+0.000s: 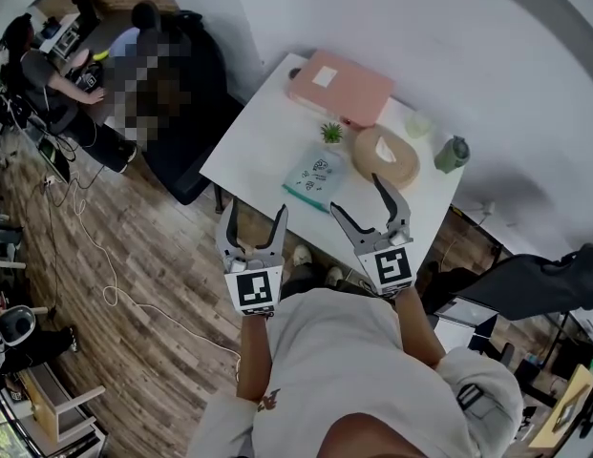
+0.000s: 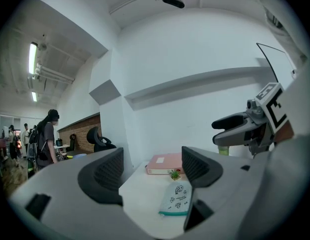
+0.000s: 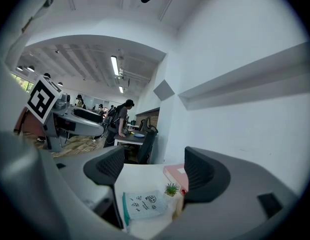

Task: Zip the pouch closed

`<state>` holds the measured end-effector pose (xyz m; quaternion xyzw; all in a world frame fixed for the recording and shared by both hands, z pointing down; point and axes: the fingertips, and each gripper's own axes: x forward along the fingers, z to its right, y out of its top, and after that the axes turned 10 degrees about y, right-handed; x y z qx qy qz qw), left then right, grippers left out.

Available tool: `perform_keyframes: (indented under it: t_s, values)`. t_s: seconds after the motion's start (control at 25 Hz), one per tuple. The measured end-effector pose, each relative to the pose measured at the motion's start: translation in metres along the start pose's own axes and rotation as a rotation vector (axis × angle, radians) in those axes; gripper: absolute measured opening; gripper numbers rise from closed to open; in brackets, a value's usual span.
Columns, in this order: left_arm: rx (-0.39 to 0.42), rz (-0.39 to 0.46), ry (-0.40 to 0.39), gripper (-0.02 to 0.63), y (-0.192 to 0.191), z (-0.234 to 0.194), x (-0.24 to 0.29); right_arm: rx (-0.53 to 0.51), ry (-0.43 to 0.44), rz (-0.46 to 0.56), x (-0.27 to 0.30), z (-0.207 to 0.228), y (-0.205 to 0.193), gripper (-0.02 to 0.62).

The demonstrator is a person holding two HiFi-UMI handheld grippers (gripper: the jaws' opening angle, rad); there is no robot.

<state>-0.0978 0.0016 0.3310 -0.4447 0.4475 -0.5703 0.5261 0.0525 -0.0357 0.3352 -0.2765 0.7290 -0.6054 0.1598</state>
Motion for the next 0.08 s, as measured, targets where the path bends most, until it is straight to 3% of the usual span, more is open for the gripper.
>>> perform_keyframes:
  t_s: [0.08]
  values:
    - [-0.010, 0.002, 0.003, 0.348, 0.0009, 0.0017, -0.0007, -0.015, 0.001, 0.010, -0.0005, 0.0010, 0.0041, 0.368]
